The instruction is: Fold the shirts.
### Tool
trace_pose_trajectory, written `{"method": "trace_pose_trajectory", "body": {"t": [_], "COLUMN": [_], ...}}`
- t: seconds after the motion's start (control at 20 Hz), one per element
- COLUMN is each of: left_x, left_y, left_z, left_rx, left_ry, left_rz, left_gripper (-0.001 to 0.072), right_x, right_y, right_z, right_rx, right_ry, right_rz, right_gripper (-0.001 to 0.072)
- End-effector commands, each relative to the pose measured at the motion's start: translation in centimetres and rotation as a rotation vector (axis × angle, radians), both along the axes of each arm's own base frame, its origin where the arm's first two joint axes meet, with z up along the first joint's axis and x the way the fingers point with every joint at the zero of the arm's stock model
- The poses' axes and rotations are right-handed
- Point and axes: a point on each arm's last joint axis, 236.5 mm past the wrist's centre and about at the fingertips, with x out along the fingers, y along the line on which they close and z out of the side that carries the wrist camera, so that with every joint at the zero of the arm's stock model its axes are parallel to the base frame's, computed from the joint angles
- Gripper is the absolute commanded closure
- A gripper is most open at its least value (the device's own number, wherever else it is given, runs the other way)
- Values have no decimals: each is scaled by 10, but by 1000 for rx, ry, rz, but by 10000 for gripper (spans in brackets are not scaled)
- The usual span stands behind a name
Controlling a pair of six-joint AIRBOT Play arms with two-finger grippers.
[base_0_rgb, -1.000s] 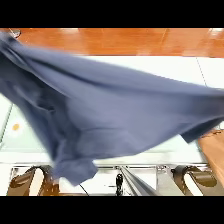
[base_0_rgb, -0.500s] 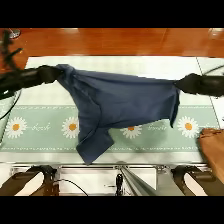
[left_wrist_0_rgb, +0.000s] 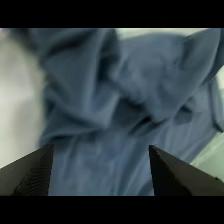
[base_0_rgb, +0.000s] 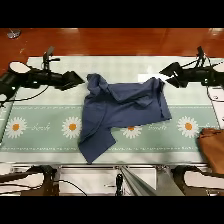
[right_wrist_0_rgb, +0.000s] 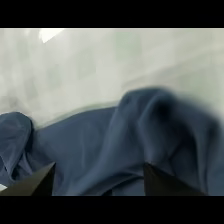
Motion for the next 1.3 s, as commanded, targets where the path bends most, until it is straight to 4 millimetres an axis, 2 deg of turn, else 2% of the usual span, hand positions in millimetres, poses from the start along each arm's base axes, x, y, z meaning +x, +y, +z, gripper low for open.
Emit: {"method": "trace_pose_trajectory", "body": {"t": [0.0, 0.05, 0.1, 0.15, 0.2, 0.3, 0.45, 0.6, 0.9, 0.95, 1.0, 1.05, 1.25], "left_x": [-65, -85, -101, -116, -130, -160, -202, -229, -229, -229, -230, -231, -224], "left_y": [69, 92, 103, 105, 99, 75, 30, 6, -44, -50, -54, -56, -58], "left_z": [-32, -39, -43, -48, -53, -67, -83, -104, -115, -116, -117, -116, -112], "left_rx": [161, 208, 219, 199, 175, 118, -6, -10, 10, 18, 27, 27, 24], "left_ry": [352, 436, 485, 515, 534, 545, 577, 618, 531, 513, 503, 491, 473], "left_rz": [-22, 2, 17, 33, 37, 0, -80, -107, -163, -172, -187, -202, -203], "left_gripper": [2, 3, 3, 3, 3, 3, 3, 3, 8, 43, 381, 681, 690], "right_x": [-19, -41, -67, -100, -125, -163, -189, -190, -182, -181, -182, -181, -181], "right_y": [-43, -70, -98, -127, -146, -162, -151, -127, -117, -116, -114, -114, -106], "right_z": [-2, -7, -16, -28, -38, -59, -82, -89, -88, -89, -91, -93, -102], "right_rx": [-39, -110, -191, -272, -310, -282, -171, -89, -59, -47, -38, -29, 26], "right_ry": [84, 139, 218, 311, 369, 423, 404, 375, 356, 360, 366, 370, 399], "right_rz": [60, 68, 71, 60, 33, -63, -128, -100, -91, -89, -88, -89, -78], "right_gripper": [86, 86, 91, 92, 92, 92, 92, 92, 92, 92, 92, 92, 92]}}
